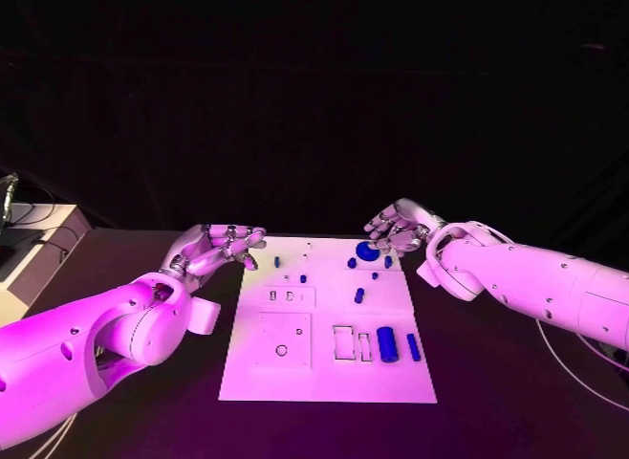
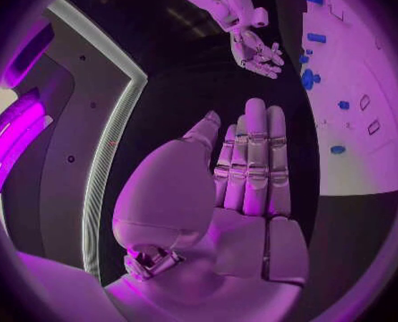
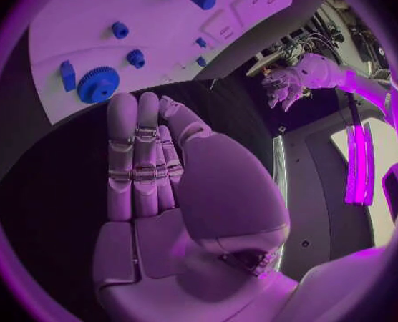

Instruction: Assemble the parts on the task board

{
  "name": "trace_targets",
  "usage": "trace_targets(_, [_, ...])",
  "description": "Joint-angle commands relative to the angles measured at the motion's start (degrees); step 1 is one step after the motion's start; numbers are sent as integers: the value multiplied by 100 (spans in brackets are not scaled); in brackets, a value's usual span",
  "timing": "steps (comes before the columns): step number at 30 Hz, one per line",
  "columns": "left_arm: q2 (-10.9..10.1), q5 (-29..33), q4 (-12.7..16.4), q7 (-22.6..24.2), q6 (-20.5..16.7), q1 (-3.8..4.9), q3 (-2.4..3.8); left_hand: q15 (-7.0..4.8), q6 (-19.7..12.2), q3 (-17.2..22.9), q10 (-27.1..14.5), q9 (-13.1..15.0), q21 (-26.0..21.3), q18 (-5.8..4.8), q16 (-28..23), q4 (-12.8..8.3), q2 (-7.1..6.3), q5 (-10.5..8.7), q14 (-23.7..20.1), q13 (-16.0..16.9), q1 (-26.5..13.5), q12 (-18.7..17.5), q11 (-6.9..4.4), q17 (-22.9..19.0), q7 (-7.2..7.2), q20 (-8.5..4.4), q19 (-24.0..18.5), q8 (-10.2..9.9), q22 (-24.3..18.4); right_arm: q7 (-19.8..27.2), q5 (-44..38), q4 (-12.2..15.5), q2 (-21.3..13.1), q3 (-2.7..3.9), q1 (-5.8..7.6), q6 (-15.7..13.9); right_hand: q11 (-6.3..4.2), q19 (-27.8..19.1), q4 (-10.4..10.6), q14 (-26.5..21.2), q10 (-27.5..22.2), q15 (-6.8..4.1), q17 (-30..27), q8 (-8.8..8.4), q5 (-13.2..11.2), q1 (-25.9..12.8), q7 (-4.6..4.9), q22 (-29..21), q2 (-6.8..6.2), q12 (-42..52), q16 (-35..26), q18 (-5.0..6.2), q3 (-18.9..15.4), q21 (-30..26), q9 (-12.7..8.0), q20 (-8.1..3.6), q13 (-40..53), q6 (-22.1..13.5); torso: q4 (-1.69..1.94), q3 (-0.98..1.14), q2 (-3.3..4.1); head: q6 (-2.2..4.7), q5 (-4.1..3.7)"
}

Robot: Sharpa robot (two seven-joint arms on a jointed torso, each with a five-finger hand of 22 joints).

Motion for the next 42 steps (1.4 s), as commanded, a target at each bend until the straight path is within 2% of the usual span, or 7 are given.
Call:
trace_targets(1, [11,-35,-2,-56,183,0,8,27,-52,31,-56,1,-57,52,-59,12,-31,-22,-35,-4,-25,-4,8,-23,4,10,-34,-15,-26,97,-371,1,3,4,11,-66,-436,395,-72,254,895,-187,413,-20,25,-88,-76,1635,-10,25,817,-403,25,1276,-8,-198,56,69,56,-40,88,10,-35])
trace_targets(5, [14,-34,-13,-97,223,-1,9,44,-85,16,-96,1,-134,54,-188,18,-37,-26,-37,-4,-45,-5,26,-93,20,35,-40,-16,-96,-53,-867,47,1,5,34,-82,-643,396,-220,262,1517,-354,1223,-26,114,-373,-166,3328,-172,323,2090,-683,-36,2574,5,-505,612,211,73,-50,123,23,-49])
trace_targets(17, [43,-34,-43,-172,282,-1,9,70,-145,5,-175,1,-279,55,-455,28,-20,-20,5,-6,-63,-6,58,-210,51,66,-5,-16,-249,-595,-2222,291,4,5,87,145,-644,826,-364,0,699,-356,2676,-44,433,-519,-204,4319,37,975,3793,-701,-186,3044,-2,-527,2532,297,113,-78,202,38,-112])
trace_targets(19, [53,-34,-52,-182,295,-2,9,74,-159,7,-191,0,-286,55,-467,38,-11,-18,7,-5,-74,-6,63,-212,55,68,-5,-17,-258,-748,-2413,330,5,4,86,164,-643,767,-263,-29,610,-362,2617,-43,832,-738,-223,4178,8,870,3788,-656,-209,2948,-1,-530,2531,347,127,-79,219,43,-129])
trace_targets(20, [56,-34,-57,-186,301,-3,9,75,-161,8,-195,1,-288,55,-471,39,-9,-17,9,-5,-74,-4,65,-213,56,68,-4,-16,-261,-815,-2526,348,5,4,86,151,-489,730,-260,11,256,-291,2556,-44,855,-760,-201,4000,72,298,3811,-596,-65,2836,-8,-508,2080,222,129,-77,224,41,-132])
trace_targets(30, [69,-39,-78,-216,324,-9,8,76,-170,66,-217,1,-291,60,-499,40,16,-15,20,-6,-57,-5,69,-214,61,70,5,-16,-280,-1152,-3238,517,-33,3,74,164,-170,793,-499,-88,-203,-43,1944,-47,403,-897,-182,3336,-113,-266,4216,-257,827,2119,0,-225,-29,427,155,-98,266,49,-168])
trace_targets(42, [34,-49,-12,-228,316,-11,9,76,-170,132,-224,1,-284,63,-523,46,7,-18,33,-7,-67,-7,70,-204,61,71,9,-16,-301,-1386,-3626,493,5,1,37,179,38,915,-161,-244,-1064,101,1302,-42,109,-545,-119,3336,-204,-266,4672,-199,327,1787,-13,-88,-42,363,162,-110,345,57,-183])
